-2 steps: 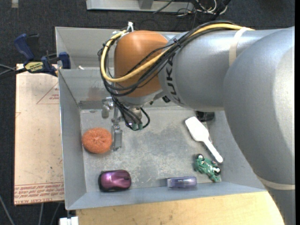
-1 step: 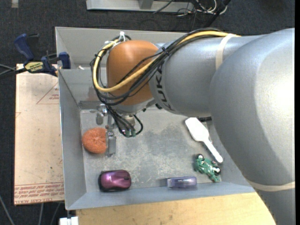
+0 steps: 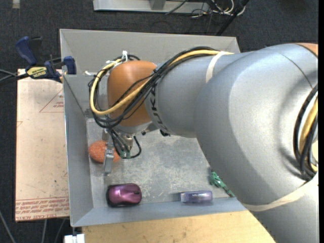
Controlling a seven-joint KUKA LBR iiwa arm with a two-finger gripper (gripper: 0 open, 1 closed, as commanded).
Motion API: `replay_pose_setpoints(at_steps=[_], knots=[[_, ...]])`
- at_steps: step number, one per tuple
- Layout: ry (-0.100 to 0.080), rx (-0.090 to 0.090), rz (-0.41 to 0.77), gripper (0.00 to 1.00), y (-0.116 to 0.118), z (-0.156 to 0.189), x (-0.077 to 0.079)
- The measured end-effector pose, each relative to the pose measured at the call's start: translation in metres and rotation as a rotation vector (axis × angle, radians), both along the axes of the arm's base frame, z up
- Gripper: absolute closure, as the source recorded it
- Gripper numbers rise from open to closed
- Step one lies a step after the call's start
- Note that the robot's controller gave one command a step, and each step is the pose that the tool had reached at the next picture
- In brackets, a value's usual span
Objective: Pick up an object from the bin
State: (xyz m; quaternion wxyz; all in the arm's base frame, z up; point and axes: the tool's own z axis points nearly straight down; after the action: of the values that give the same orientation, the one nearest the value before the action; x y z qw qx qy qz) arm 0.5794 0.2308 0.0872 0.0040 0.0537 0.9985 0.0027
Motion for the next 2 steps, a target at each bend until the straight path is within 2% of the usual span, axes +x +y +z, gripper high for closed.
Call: replay_pose_setpoints(at_steps=[1,2], knots=[[0.003,0.0,0.146,1.0,0.0137,-0.0172,-0.0039],[0.003,0.0,0.145,1.0,0.0136,-0.0172,-0.0039]])
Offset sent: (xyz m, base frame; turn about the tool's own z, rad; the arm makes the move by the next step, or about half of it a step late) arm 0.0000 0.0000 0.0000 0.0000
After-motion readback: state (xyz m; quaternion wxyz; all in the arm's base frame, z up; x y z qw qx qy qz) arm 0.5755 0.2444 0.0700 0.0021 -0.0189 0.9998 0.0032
